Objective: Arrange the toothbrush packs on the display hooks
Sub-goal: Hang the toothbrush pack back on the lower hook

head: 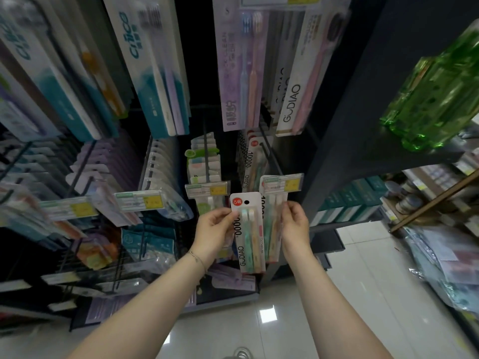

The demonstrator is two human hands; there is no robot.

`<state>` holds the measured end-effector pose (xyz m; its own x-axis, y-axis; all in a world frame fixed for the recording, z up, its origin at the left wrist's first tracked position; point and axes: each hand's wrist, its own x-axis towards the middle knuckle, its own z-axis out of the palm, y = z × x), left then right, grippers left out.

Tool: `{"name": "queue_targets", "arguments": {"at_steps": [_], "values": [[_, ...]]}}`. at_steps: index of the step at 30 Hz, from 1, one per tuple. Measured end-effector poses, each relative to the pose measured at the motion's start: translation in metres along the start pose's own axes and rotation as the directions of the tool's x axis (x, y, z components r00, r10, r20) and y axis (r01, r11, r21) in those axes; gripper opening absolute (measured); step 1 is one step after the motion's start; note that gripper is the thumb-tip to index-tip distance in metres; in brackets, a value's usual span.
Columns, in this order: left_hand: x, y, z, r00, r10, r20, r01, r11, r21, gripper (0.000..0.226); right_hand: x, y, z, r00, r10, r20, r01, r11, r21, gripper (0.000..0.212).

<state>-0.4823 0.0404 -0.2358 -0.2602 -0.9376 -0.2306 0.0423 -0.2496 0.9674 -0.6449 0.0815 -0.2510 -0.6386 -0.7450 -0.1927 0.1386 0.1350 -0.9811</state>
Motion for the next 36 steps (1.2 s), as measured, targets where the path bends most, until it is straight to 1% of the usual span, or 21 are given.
{"name": "queue_targets", "arguments": {"at_steps": [5, 9, 12, 15, 19, 24, 28, 32, 36], "values": [[0.003, 0.002, 0.001, 1.0, -0.007, -0.024, 0.007, 1.0, -0.017, 0.01, 0.012, -0.007, 0.002, 1.0, 0.021, 0.01, -0.022, 0.999, 0.031, 0.018], [0.004, 0.003, 0.0, 0.999, -0.01, -0.046, 0.009, 1.0, -0.03, 0.009, 0.014, -0.009, 0.002, 0.995, 0.093, 0.023, -0.096, 0.977, 0.191, 0.017], [0.004, 0.004, 0.0, 0.999, -0.001, -0.04, 0.0, 1.0, -0.015, 0.009, 0.015, -0.01, 0.003, 0.991, 0.127, 0.035, -0.131, 0.958, 0.257, 0.018], [0.005, 0.004, 0.0, 0.999, 0.011, -0.041, -0.011, 1.0, -0.01, 0.01, 0.015, -0.011, 0.002, 0.989, 0.144, 0.044, -0.15, 0.951, 0.271, 0.019], [0.007, 0.004, 0.0, 0.999, 0.006, -0.049, -0.006, 1.0, -0.01, 0.008, 0.016, -0.015, -0.003, 0.987, 0.157, 0.017, -0.155, 0.944, 0.29, 0.019], [0.008, 0.003, 0.0, 0.999, 0.017, -0.042, -0.017, 1.0, 0.005, 0.008, 0.014, -0.023, -0.007, 0.977, 0.214, 0.005, -0.202, 0.915, 0.349, 0.014], [0.008, 0.003, 0.0, 0.999, 0.015, -0.041, -0.015, 1.0, 0.012, 0.008, 0.015, -0.028, -0.017, 0.965, 0.26, 0.007, -0.247, 0.907, 0.341, 0.009], [0.008, 0.003, -0.001, 0.999, 0.011, -0.039, -0.01, 1.0, 0.014, 0.008, 0.014, -0.028, -0.02, 0.977, 0.209, 0.034, -0.211, 0.949, 0.236, 0.014], [0.007, 0.003, 0.001, 0.999, 0.018, -0.026, -0.018, 1.0, 0.014, 0.008, 0.01, -0.033, -0.012, 0.98, 0.195, 0.027, -0.196, 0.95, 0.243, 0.017]]}}
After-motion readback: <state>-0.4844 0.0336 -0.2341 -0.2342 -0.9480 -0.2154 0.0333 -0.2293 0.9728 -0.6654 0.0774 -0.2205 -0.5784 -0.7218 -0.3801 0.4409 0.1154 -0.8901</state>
